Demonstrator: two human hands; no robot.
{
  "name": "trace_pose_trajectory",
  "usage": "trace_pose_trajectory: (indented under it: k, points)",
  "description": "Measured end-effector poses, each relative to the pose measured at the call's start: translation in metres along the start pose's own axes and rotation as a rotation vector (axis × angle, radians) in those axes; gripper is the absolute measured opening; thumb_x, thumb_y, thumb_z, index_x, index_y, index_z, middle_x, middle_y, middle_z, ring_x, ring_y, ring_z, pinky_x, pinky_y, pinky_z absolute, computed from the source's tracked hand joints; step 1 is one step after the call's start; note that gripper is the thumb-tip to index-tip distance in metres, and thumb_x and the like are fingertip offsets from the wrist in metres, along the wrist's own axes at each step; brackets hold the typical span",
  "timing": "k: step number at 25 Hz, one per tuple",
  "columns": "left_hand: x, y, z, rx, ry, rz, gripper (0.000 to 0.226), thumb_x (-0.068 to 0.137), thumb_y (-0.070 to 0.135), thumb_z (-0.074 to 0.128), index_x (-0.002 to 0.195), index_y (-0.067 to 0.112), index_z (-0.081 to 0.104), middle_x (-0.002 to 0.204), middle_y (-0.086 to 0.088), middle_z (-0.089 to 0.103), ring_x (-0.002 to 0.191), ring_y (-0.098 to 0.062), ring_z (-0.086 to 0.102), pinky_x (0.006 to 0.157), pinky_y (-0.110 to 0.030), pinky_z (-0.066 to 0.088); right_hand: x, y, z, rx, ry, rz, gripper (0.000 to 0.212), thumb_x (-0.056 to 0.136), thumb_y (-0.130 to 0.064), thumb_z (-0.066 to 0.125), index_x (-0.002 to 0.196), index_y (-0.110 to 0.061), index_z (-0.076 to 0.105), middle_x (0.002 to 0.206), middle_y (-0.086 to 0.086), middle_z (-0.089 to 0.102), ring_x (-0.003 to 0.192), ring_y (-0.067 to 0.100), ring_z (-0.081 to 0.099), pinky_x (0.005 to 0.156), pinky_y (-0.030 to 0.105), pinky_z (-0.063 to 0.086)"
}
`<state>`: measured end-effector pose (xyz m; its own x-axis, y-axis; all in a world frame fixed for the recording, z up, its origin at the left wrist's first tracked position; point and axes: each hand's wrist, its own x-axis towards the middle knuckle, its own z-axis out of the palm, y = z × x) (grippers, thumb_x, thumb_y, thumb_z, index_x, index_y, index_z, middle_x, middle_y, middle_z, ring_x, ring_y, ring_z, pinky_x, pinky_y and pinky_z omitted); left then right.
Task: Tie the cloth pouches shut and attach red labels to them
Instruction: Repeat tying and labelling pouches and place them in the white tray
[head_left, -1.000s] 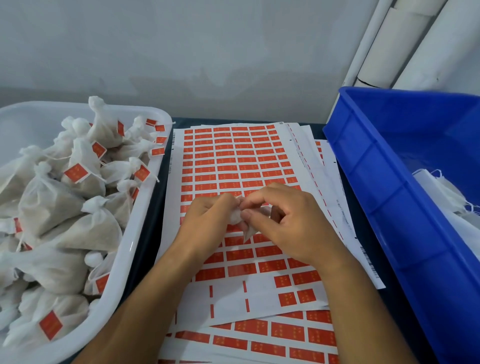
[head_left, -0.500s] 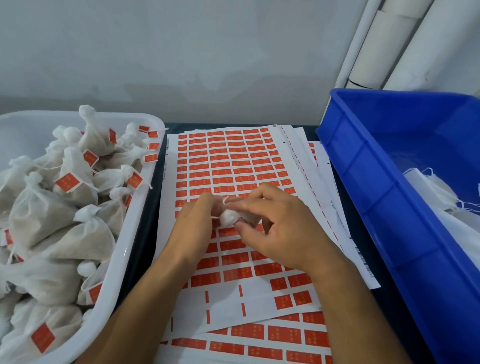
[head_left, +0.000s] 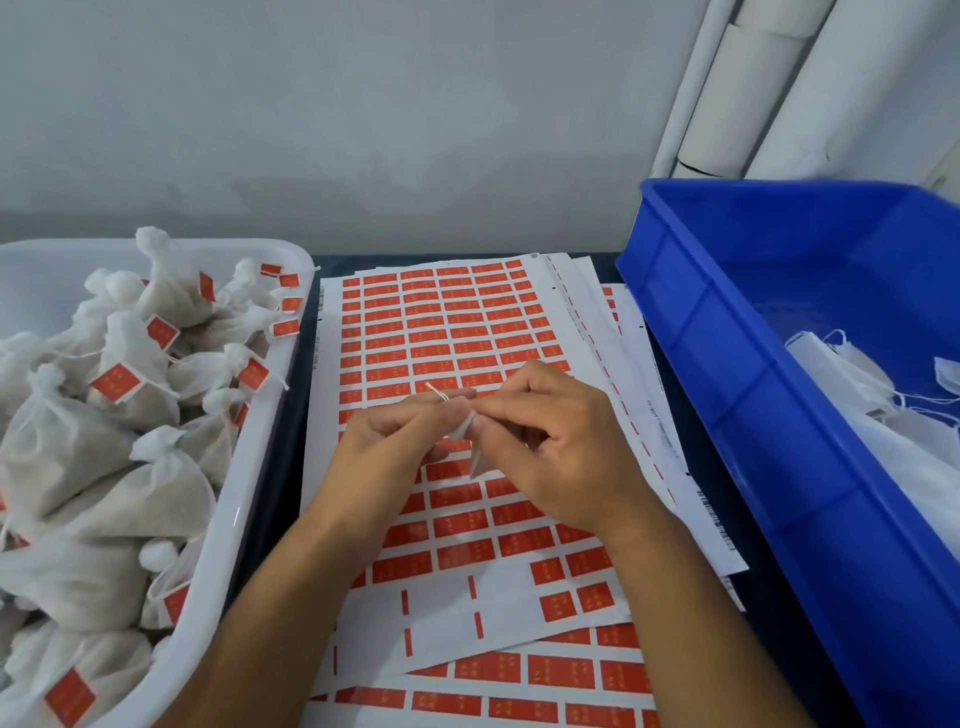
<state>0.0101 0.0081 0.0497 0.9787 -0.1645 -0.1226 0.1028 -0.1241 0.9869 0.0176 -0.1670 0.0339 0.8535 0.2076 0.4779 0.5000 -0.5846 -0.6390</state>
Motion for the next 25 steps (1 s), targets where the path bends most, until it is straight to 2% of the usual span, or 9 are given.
trace_pose_trajectory:
  k: [3, 6, 8, 11, 16, 22, 25]
  points:
    - [0.001, -0.002, 0.000, 0.008, -0.009, 0.064, 0.035, 0.096, 0.058, 0.055, 0.096, 0.033, 0.080, 0.109, 0.008, 0.076, 0.108, -0.019, 0.071, 0.102, -0.044, 0.053, 0.001, -0.002, 0.000, 0.095, 0.054, 0.071, 0.021, 0.095, -0.032, 0.067, 0.107, -0.020, 0.080, 0.090, -0.014, 0.064, 0.085, 0.010, 0.063, 0.070, 0.016, 0.054]
    - [0.001, -0.003, 0.005, 0.021, 0.000, 0.180, 0.021, 0.094, 0.048, 0.065, 0.091, 0.033, 0.080, 0.104, 0.008, 0.072, 0.107, -0.019, 0.069, 0.087, -0.027, 0.058, 0.002, -0.005, -0.001, 0.208, 0.134, 0.152, 0.021, 0.093, -0.031, 0.066, 0.104, -0.018, 0.080, 0.092, -0.013, 0.067, 0.089, 0.013, 0.067, 0.072, 0.024, 0.060]
    - [0.001, -0.003, 0.009, 0.008, 0.035, 0.216, 0.016, 0.089, 0.043, 0.069, 0.091, 0.032, 0.081, 0.103, 0.009, 0.071, 0.106, -0.018, 0.068, 0.085, -0.021, 0.058, 0.002, -0.006, 0.000, 0.253, 0.159, 0.198, 0.019, 0.093, -0.030, 0.066, 0.101, -0.019, 0.079, 0.094, -0.011, 0.070, 0.092, 0.013, 0.068, 0.074, 0.030, 0.062]
    - [0.000, -0.006, 0.015, -0.020, 0.115, 0.219, 0.022, 0.084, 0.046, 0.069, 0.090, 0.030, 0.083, 0.102, 0.008, 0.072, 0.106, -0.018, 0.068, 0.087, -0.027, 0.060, 0.002, -0.007, 0.002, 0.267, 0.170, 0.227, 0.014, 0.095, -0.026, 0.067, 0.098, -0.019, 0.079, 0.095, -0.009, 0.071, 0.092, 0.013, 0.069, 0.075, 0.032, 0.063]
    - [0.002, -0.007, 0.018, -0.059, 0.294, 0.140, 0.028, 0.076, 0.054, 0.070, 0.086, 0.032, 0.082, 0.106, 0.014, 0.072, 0.109, -0.010, 0.066, 0.091, -0.032, 0.057, 0.004, -0.011, 0.005, 0.284, 0.189, 0.240, 0.017, 0.094, -0.035, 0.061, 0.096, -0.026, 0.076, 0.093, -0.011, 0.072, 0.091, 0.013, 0.070, 0.075, 0.024, 0.061]
    - [0.001, -0.005, 0.020, -0.043, 0.308, 0.133, 0.029, 0.074, 0.057, 0.068, 0.082, 0.032, 0.080, 0.100, 0.015, 0.072, 0.100, -0.012, 0.068, 0.089, -0.034, 0.058, 0.005, -0.016, 0.004, 0.422, 0.160, 0.364, 0.014, 0.092, -0.043, 0.058, 0.086, -0.041, 0.071, 0.088, -0.019, 0.071, 0.094, 0.006, 0.070, 0.072, 0.014, 0.057]
    - [0.002, -0.005, 0.019, -0.052, 0.285, 0.089, 0.022, 0.085, 0.050, 0.066, 0.083, 0.032, 0.079, 0.098, 0.013, 0.073, 0.096, -0.013, 0.070, 0.086, -0.030, 0.057, 0.006, -0.018, 0.006, 0.581, 0.089, 0.514, 0.016, 0.088, -0.049, 0.057, 0.087, -0.050, 0.072, 0.093, -0.021, 0.072, 0.100, 0.003, 0.069, 0.073, 0.019, 0.059]
